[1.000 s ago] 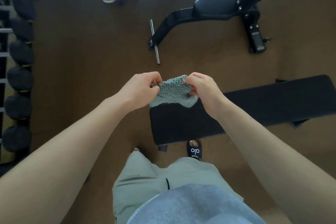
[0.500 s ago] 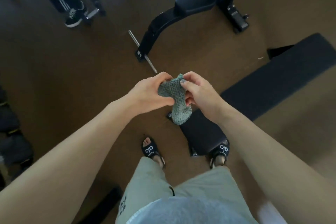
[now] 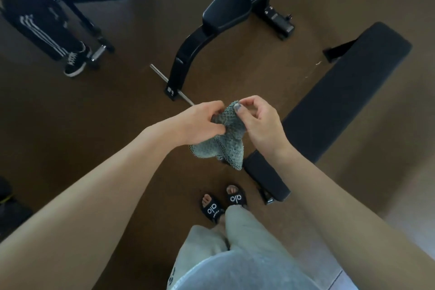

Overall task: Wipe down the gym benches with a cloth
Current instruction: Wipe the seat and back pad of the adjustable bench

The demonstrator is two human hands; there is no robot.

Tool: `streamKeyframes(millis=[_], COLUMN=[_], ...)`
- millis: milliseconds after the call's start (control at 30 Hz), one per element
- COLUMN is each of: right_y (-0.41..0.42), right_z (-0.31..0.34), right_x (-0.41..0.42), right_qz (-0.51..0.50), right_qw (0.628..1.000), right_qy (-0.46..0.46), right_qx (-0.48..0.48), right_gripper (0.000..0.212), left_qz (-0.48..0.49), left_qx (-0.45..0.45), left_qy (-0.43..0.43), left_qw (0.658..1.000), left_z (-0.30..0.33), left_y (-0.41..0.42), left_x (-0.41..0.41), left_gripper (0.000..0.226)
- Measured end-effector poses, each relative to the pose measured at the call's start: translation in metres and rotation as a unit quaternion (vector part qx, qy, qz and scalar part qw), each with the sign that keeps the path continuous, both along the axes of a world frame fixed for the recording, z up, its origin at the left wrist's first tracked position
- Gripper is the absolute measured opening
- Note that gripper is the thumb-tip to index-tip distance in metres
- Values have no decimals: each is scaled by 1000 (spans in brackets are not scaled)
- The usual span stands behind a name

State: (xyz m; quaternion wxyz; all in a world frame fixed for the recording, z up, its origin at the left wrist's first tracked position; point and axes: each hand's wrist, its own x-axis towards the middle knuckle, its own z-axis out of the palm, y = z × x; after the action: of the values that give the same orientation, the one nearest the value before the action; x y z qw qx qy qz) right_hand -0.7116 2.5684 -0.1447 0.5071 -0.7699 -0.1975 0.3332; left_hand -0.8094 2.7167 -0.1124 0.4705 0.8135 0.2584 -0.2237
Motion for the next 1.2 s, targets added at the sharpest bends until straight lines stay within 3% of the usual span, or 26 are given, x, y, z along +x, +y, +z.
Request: streamKeyframes(millis=[167, 267, 367, 433, 500, 667, 833, 1033, 1200], right_y=[21, 44, 73, 92, 110, 163, 213, 256, 285], right_z=[-1, 2, 12, 17, 24, 25, 20, 8, -10], right_x=[24, 48, 72, 90, 109, 152, 196, 244, 305], right_qz=[-78, -49, 37, 102, 150, 162, 140, 30, -12], right_qw=[997, 999, 987, 973, 971, 984, 987, 994, 995], right_qy=[-14, -20, 152, 203, 185, 67, 1, -11, 9], right_qx=[-2, -1, 33, 40, 23, -32, -81, -108, -96], right_gripper=[18, 23, 32, 41, 42, 16, 21, 16, 11], left_qz=[-26, -47, -40, -40, -47, -57, -84, -88, -116], left_qx=[-5, 26, 45, 49, 51, 67, 55, -20, 25], left_qy=[21, 11, 10, 6, -2, -29, -40, -16, -12], left_qw=[999, 998, 998, 998, 998, 996, 994, 996, 993], left_z=[13, 22, 33, 40, 45, 43, 25, 11, -6], left_y=[22, 48, 79, 100, 120, 172, 229, 278, 313], left_x=[36, 56, 71, 81, 92, 126, 181, 256, 327], left_gripper=[12, 16, 21, 25, 29, 30, 29, 30, 23])
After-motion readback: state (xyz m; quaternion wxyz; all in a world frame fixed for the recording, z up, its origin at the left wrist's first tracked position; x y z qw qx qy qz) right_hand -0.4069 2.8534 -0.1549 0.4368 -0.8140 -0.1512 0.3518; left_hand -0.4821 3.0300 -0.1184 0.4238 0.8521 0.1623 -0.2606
